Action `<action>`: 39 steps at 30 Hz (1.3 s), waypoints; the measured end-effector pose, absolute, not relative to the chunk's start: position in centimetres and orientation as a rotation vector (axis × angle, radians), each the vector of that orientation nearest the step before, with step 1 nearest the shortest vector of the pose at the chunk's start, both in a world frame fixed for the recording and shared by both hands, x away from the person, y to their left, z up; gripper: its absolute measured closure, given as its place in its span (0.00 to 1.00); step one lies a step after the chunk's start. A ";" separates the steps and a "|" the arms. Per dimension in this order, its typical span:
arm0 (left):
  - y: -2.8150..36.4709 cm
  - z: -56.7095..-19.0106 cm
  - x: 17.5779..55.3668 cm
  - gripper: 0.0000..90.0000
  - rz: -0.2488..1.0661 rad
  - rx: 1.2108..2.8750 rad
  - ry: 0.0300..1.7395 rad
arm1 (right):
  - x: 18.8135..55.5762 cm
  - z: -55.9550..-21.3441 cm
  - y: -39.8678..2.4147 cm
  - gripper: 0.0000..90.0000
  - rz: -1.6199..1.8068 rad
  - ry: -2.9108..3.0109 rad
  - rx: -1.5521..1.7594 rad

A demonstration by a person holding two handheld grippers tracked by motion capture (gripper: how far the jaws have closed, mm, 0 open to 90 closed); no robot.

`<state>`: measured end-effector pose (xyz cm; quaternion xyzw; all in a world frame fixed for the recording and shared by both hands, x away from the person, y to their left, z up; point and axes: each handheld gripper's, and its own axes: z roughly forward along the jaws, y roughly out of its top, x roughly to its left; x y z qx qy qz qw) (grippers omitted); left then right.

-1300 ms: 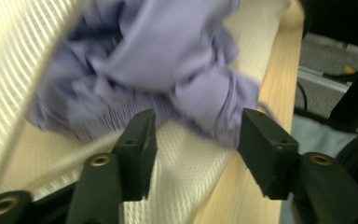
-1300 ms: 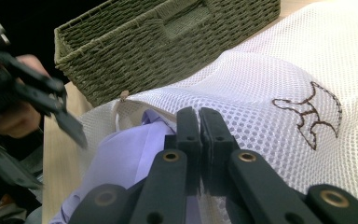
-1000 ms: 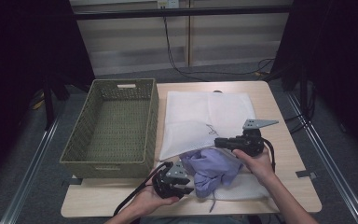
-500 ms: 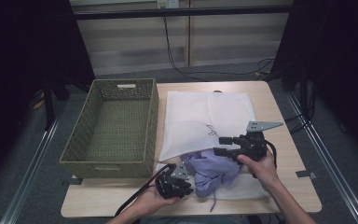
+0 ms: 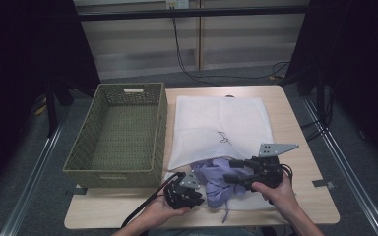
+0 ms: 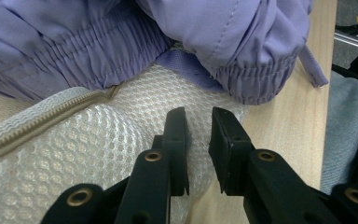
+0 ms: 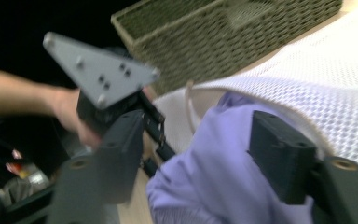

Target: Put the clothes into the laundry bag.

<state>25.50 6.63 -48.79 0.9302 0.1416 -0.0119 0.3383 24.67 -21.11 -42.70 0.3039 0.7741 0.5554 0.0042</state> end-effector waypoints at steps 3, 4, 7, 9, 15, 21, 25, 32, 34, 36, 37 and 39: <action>6.6 -48.7 25.5 0.85 -0.032 2.435 0.364 | 23.9 -42.9 -20.5 0.50 1.742 2.471 0.902; 6.6 -48.7 25.5 0.85 -0.031 2.435 0.363 | 23.8 -43.0 -20.3 0.53 1.733 2.484 0.887; 6.7 -48.7 25.5 0.85 -0.031 2.434 0.364 | 23.9 -43.6 -19.6 0.54 1.717 2.527 0.869; 6.6 -48.8 25.5 0.85 -0.034 2.423 0.361 | 23.9 -44.2 -19.1 0.54 1.690 2.564 0.859; 6.6 -48.7 25.5 0.85 -0.034 2.436 0.359 | 23.9 -45.9 -18.0 0.47 1.619 2.633 0.876; 6.6 -48.7 25.6 0.85 -0.038 2.439 0.360 | 23.9 -47.3 -17.6 0.45 1.544 2.681 0.875; 6.6 -48.7 25.6 0.85 -0.049 2.428 0.364 | 24.4 -48.1 -17.6 0.44 1.503 2.679 0.870; 6.5 -48.8 25.5 0.86 -0.037 2.423 0.372 | 24.6 -49.0 -16.9 0.52 1.425 2.715 0.833; 6.5 -48.6 25.6 0.86 -0.033 2.455 0.356 | 24.8 -49.2 -16.9 0.59 1.410 2.720 0.841; 6.5 -48.6 25.6 0.86 -0.033 2.456 0.355 | 25.0 -49.3 -17.0 0.67 1.403 2.722 0.863; 6.5 -48.6 25.6 0.86 -0.033 2.456 0.355 | 25.1 -49.3 -17.1 0.71 1.390 2.720 0.860; 6.5 -48.6 25.6 0.86 -0.036 2.454 0.354 | 25.2 -49.4 -17.1 0.76 1.370 2.727 0.859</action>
